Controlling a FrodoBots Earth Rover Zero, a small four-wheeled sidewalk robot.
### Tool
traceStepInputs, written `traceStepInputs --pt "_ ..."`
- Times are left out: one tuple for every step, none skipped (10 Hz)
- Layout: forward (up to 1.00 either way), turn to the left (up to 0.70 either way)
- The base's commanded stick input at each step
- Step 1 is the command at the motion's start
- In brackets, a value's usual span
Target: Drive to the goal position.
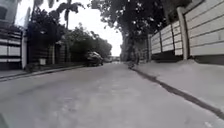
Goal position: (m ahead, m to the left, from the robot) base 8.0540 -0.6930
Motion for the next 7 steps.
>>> traceStepInputs --pt "1.00 -0.40" --pt "1.00 -0.40" --pt "1.00 -0.40" --pt "1.00 -0.40" --pt "1.00 -0.26" --pt "1.00 0.00" --pt "1.00 0.00"
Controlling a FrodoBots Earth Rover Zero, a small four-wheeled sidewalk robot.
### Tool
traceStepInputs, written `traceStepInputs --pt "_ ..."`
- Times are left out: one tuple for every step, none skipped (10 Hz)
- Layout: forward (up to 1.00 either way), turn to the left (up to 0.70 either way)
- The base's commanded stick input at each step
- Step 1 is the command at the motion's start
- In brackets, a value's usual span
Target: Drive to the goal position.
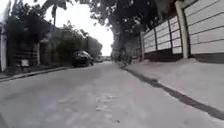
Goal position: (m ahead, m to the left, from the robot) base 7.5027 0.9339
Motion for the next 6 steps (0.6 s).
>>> traceStepInputs --pt "1.00 0.00" --pt "1.00 0.00" --pt "1.00 0.00" --pt "1.00 0.00" --pt "1.00 0.00" --pt "1.00 0.00"
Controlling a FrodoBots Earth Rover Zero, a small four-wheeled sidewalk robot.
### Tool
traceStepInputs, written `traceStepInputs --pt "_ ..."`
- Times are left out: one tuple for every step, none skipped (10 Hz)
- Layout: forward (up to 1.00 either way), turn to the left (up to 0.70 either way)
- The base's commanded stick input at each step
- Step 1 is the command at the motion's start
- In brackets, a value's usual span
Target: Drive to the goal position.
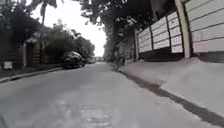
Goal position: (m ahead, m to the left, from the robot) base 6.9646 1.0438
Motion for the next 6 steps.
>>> traceStepInputs --pt "1.00 0.00" --pt "1.00 0.00" --pt "1.00 0.00" --pt "1.00 0.00" --pt "1.00 0.00" --pt "1.00 0.00"
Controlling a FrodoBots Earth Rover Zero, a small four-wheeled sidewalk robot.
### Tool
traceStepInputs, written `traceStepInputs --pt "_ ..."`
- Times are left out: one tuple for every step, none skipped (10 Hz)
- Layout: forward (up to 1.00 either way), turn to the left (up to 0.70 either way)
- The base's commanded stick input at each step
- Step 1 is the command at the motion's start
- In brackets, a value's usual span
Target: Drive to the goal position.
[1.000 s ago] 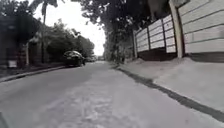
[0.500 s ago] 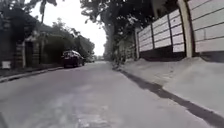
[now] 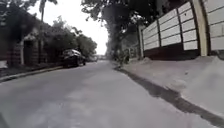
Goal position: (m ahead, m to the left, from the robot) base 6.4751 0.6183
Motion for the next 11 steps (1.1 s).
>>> traceStepInputs --pt "1.00 0.00" --pt "1.00 0.00" --pt "1.00 0.00" --pt "1.00 0.00" --pt "1.00 0.00" --pt "1.00 0.00" --pt "1.00 0.00" --pt "1.00 0.00" --pt "1.00 0.00" --pt "1.00 0.00" --pt "1.00 0.00"
